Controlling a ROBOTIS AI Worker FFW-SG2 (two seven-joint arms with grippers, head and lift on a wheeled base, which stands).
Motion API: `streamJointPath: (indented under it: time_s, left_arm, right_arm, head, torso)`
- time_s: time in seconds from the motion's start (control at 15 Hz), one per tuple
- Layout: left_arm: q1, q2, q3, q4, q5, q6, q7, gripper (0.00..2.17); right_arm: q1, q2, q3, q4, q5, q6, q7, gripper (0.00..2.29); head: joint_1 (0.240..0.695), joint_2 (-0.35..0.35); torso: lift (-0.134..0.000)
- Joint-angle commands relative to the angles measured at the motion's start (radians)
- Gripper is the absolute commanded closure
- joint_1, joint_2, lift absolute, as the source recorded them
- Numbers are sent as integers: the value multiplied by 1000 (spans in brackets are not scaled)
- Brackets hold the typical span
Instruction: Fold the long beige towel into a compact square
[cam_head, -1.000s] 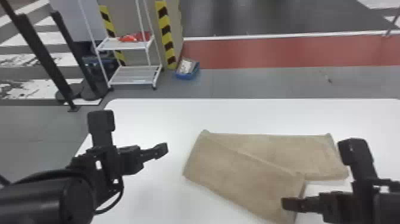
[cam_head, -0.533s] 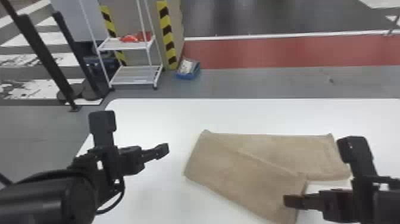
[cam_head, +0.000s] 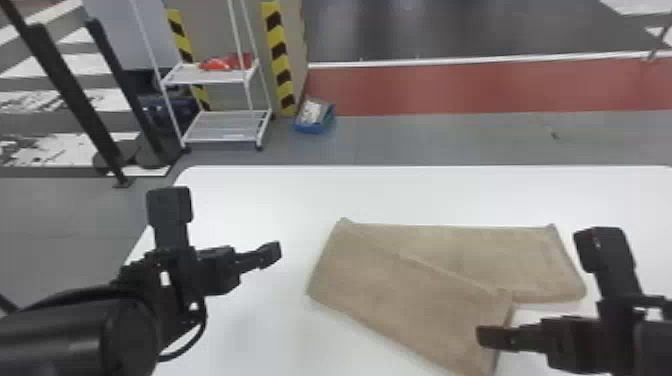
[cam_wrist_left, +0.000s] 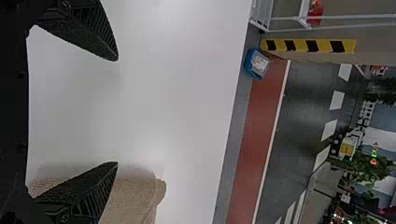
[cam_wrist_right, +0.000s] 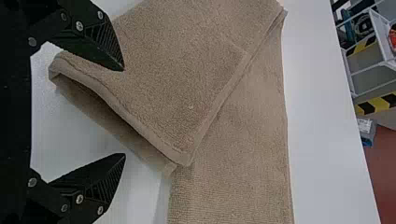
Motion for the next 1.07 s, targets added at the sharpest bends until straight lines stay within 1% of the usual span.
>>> streamJointPath:
  time_s: [0.0,0.07,0.2,0.27,0.4,0.47,0.53,0.73,1.0]
  left_arm:
    - [0,-7,1,3,0,-2,0,87]
    - [0,-7,2,3,0,-2,0,87]
    - [2,-7,4,3,2,1,-3,87]
    - [2,-7,6,3,2,-2,-3,87]
    - [2,-7,6,3,2,1,-3,87]
    - [2,-7,6,3,2,-2,-3,87]
    - [2,-7,4,3,2,1,-3,87]
    - [0,-7,1,4,2,-2,-5,87]
    - [-2,-7,-8,7,0,-2,-3,87]
  right_arm:
    - [-27,1,15,10,29,5,4,265]
    - [-39,1,24,27,37,5,9,265]
    - [-64,1,41,52,69,5,39,259]
    - [-62,1,47,52,72,5,43,242]
    - [-60,1,51,50,93,5,72,238]
    - [-50,1,53,41,95,5,72,238]
    - [-41,1,51,32,106,5,92,238]
    - [-18,1,33,16,113,5,96,238]
    - [-4,1,4,18,104,5,95,238]
  head:
    - [695,127]
    - [695,126]
    - [695,126]
    - [695,129]
    - [695,134]
    - [695,137]
    - [695,139]
    - [695,141]
    - [695,123]
  torso:
    - [-124]
    - [-124]
    - [-124]
    - [-124]
    - [-124]
    - [-124]
    - [-124]
    - [-124]
    - [-124]
